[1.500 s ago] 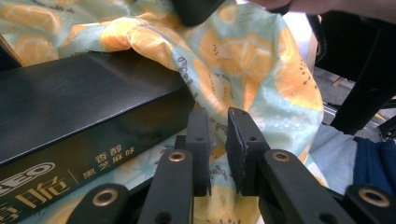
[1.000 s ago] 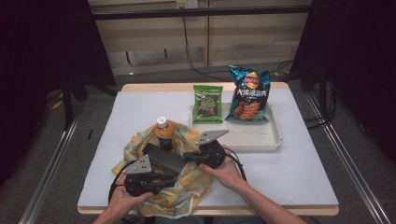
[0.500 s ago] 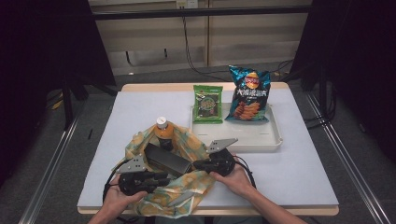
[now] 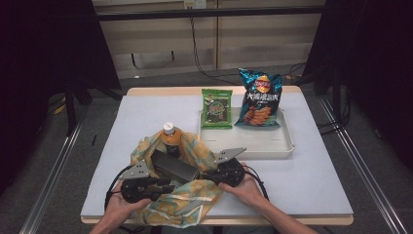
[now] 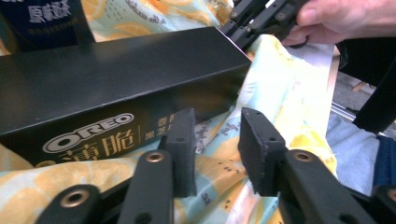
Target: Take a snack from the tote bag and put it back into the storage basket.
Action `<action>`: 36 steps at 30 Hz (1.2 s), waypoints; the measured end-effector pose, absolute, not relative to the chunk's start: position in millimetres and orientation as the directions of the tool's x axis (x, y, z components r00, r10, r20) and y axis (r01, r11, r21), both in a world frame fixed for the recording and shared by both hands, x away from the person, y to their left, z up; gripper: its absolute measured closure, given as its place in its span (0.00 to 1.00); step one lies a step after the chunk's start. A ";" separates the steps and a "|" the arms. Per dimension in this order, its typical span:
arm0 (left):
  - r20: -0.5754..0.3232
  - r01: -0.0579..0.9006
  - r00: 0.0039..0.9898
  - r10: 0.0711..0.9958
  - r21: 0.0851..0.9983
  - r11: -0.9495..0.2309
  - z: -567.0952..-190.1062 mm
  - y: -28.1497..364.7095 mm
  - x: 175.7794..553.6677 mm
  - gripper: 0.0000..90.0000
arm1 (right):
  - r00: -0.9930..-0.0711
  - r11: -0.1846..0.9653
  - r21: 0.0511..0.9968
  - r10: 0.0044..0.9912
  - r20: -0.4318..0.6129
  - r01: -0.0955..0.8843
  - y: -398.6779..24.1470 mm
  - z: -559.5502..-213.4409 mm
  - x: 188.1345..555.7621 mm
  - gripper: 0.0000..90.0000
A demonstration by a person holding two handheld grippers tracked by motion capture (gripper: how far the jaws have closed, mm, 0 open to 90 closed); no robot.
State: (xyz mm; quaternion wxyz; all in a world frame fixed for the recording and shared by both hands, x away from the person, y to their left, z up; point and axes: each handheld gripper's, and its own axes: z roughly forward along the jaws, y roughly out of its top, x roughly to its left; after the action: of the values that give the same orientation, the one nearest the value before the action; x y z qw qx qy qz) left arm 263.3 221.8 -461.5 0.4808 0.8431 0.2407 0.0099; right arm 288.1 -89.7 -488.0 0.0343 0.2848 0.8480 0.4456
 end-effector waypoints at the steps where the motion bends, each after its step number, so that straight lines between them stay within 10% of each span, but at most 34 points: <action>1: -0.210 0.396 0.882 0.422 0.815 -0.423 -460.9 222.7 263.8 0.69 | -0.838 0.438 0.778 0.509 0.198 0.450 -89.8 -487.0 288.3 0.86; 11: -0.215 0.401 0.871 0.442 0.831 -0.386 -456.6 226.8 262.5 0.64 | -0.836 0.365 0.831 0.513 0.197 0.420 -95.9 -458.4 288.5 0.62; 25: -0.233 0.412 0.867 0.441 0.834 -0.369 -453.3 233.7 263.2 0.72 | -0.891 0.381 0.852 0.411 0.191 0.358 -66.1 -432.9 288.8 0.73; 36: -0.232 0.413 0.865 0.445 0.832 -0.370 -453.7 235.9 263.6 0.72 | -0.893 0.464 0.808 0.420 0.162 0.364 -33.2 -452.0 300.7 0.41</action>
State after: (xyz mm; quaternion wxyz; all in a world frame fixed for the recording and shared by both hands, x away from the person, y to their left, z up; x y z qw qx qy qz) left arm 263.6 235.9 -453.7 0.4975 0.8276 0.2594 0.0160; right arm 300.7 -33.2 -452.0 0.0300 0.2294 0.8550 0.4642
